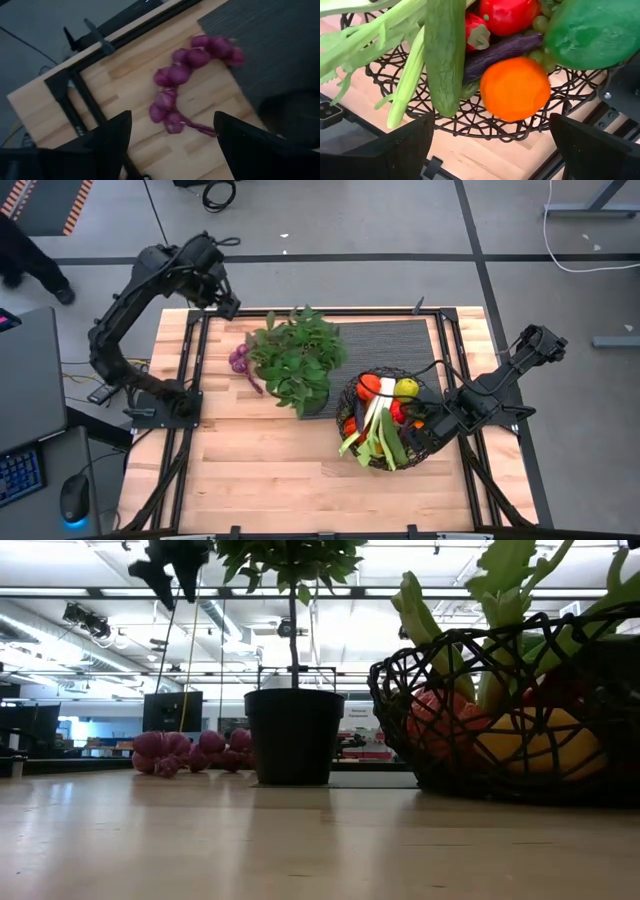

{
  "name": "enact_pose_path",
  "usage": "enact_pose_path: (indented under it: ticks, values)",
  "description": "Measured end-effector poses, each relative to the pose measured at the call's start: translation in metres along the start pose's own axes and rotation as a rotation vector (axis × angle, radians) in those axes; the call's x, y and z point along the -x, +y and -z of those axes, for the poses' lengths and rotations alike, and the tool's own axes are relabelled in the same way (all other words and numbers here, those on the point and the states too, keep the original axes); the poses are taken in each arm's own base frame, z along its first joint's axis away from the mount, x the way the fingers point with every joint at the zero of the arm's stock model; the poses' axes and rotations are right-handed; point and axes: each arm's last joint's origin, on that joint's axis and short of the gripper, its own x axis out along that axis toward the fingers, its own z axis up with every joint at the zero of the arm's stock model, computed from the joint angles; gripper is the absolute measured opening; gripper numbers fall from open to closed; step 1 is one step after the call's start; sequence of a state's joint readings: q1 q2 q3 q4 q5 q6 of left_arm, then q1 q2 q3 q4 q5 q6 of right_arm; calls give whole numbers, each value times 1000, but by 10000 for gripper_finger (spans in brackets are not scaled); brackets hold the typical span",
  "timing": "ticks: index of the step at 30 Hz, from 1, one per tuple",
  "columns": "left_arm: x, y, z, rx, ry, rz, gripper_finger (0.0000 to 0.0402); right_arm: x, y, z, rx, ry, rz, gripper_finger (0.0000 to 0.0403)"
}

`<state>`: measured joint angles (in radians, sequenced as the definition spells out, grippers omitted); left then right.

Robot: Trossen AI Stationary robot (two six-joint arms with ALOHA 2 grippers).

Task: Build produce basket
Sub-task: Put the purple garlic into the brown wire basket

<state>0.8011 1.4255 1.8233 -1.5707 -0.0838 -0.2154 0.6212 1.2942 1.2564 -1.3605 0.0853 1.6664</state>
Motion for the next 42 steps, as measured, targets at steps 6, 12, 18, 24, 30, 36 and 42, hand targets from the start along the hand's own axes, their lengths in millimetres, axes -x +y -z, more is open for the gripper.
enact_pose_path:
  ticks: [6,12,18,24,30,36,42]
  values:
    - [-31,12,-21,-20,101,10,288,0,0,0,-41,-1,4,398]
    - [-67,17,-40,-59,213,107,288,0,1,0,-51,-1,-7,398]
    - [-116,8,-25,-242,390,189,288,0,2,1,-58,-40,-25,398]
    - [-170,8,2,-294,502,114,290,0,2,1,-59,-54,-33,398]
    - [-187,2,2,-286,417,114,290,0,2,1,-50,-48,-31,398]
    - [-194,-9,-9,-341,283,119,290,0,2,1,-50,-47,-29,398]
    - [-213,-13,-18,-339,241,116,291,0,2,0,-63,-48,-29,398]
